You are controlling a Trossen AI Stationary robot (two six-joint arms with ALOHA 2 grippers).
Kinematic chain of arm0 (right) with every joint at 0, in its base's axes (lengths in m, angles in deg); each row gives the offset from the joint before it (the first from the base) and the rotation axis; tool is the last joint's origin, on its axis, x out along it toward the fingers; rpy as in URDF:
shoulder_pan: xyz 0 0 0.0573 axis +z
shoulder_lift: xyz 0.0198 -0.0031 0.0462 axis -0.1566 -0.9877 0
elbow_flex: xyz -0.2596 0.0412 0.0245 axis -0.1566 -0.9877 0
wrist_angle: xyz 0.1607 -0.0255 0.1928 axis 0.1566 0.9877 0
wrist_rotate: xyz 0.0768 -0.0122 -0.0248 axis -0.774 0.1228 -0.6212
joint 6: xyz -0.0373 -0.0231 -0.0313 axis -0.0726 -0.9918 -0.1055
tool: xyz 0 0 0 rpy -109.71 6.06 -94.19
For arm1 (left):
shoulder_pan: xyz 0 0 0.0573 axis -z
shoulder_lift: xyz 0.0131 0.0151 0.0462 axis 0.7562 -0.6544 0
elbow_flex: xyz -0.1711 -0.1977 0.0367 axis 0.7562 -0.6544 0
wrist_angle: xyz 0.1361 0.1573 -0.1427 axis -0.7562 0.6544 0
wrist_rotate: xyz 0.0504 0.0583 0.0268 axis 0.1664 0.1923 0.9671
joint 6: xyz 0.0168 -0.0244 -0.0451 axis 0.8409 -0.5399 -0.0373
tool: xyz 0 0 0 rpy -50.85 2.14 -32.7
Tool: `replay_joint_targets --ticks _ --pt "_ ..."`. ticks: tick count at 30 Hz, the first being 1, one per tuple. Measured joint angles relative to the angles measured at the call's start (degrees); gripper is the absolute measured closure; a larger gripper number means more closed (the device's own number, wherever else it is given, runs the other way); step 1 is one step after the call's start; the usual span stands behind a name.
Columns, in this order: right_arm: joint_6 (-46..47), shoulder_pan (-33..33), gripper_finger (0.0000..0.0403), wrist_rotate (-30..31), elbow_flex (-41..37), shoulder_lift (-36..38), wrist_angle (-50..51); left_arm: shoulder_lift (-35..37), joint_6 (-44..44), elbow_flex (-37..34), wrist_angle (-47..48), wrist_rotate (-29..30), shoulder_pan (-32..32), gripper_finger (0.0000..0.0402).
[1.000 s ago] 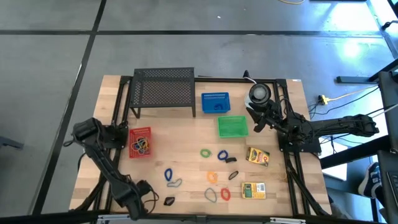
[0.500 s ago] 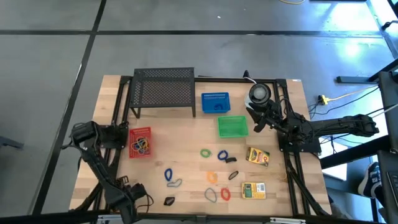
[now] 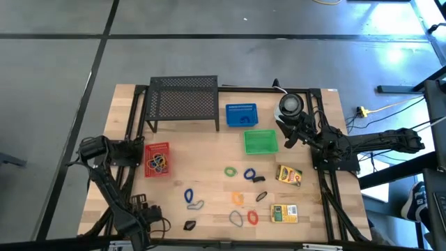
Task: Pick & Place Office Desk Supplies
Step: Put the yellow rubber band into the orange basket
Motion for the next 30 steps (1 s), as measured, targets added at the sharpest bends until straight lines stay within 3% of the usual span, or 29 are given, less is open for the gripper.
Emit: replay_joint_targets --ticks 5,12,24,30 --pt "0.0 0.0 0.0237 0.0 0.0 0.0 0.0 0.3 2.0 -2.4 -2.8 1.4 0.0 0.0203" --pt "0.0 0.0 0.0237 0.0 0.0 0.0 0.0 0.4 3.7 -3.2 -5.4 1.5 0.0 0.0250" --pt "0.0 0.0 0.0237 0.0 0.0 0.0 0.0 0.4 10.8 -3.2 -6.9 2.2 0.2 0.0392" --pt "0.0 0.0 0.0237 0.0 0.0 0.0 0.0 1.9 11.3 -3.4 -7.6 5.9 0.3 0.0399"
